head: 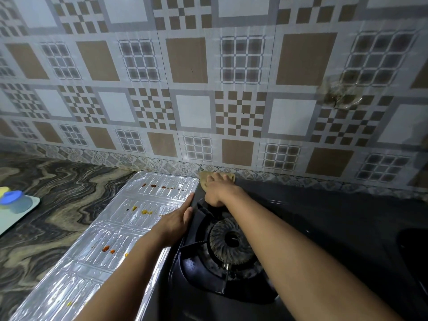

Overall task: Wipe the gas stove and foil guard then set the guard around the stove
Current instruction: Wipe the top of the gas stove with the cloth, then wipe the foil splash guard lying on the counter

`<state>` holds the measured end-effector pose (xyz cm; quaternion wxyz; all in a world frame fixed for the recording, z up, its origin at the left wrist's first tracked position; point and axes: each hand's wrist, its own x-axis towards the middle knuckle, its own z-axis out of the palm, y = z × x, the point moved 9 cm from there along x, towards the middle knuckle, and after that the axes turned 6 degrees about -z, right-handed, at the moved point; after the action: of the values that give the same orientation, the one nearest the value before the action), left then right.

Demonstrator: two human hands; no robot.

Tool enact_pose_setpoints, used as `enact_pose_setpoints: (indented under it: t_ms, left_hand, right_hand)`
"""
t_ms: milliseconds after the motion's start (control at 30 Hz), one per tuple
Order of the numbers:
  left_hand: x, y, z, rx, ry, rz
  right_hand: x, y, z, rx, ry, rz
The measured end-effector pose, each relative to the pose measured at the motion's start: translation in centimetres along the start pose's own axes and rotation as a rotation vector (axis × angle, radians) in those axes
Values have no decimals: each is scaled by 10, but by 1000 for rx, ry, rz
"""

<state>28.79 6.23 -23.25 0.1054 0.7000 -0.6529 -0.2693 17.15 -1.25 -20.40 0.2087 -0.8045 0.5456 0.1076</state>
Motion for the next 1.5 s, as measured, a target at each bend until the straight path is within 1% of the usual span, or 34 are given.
enact_pose_setpoints:
  t_ms: [100, 200, 233, 300, 500, 700, 767, 833, 900, 967, 1000, 1033, 1067, 1100, 1167, 1267, 1367, 1500]
  left_hand:
    - [-1, 1, -1, 6, -2, -1]
    - [-2, 1, -1, -5, -2, -3]
    - [-2, 1, -1, -11, -3, -3]
    - [-3, 2, -1, -25, -6, -3]
    - [-4, 5, -1, -22, -4, -7]
    - [-5, 4, -1, 9, -9, -16]
    - [-5, 4, -2, 22, -6, -17]
    - [-5, 4, -2, 24, -7, -15]
    - [-5, 3, -1, 24, -9, -14]
    - [-4, 2, -2, 30, -9, -17]
    - [-4, 2, -2, 34, -9, -20]
    - [-5, 3, -2, 38, -9, -22]
    - [-5, 3, -2, 45, -7, -23]
    - [-5, 5, -3, 56, -2, -22]
    - [-4, 4, -4, 91, 5, -29]
    - [1, 2, -7, 151, 1, -40]
    - [-2, 4, -11, 182, -34, -44]
    - [-19, -19, -31, 177, 6, -92]
  right_hand:
    - [-1, 19, -6, 1, 11, 111]
    - [-2, 60, -19, -4, 46, 211]
    - [-7, 71, -21, 30, 36, 216]
    - [-18, 81, -23, 67, 3, 166]
    - [-28, 81, -22, 38, 98, 70]
    - [-47, 82, -29, 126, 164, 36]
    - [-47, 85, -31, 186, 230, 15]
    - [-48, 96, -34, 353, 325, 50]
    - [-56, 110, -39, 634, 424, 106]
    - [-64, 126, -41, 1061, 488, 133]
    - [-68, 130, -39, 1352, 499, 111]
    - [-72, 132, -37, 1642, 496, 80]
    - [-77, 130, -38, 1868, 490, 27]
    - [-81, 128, -39, 2011, 485, -28]
    - [-86, 121, -40, 2132, 503, -76]
    - [-92, 97, -39, 2182, 483, -126]
    - [-90, 65, -31, 2194, 392, -122]
    - [-83, 15, -24, 2172, 252, -183]
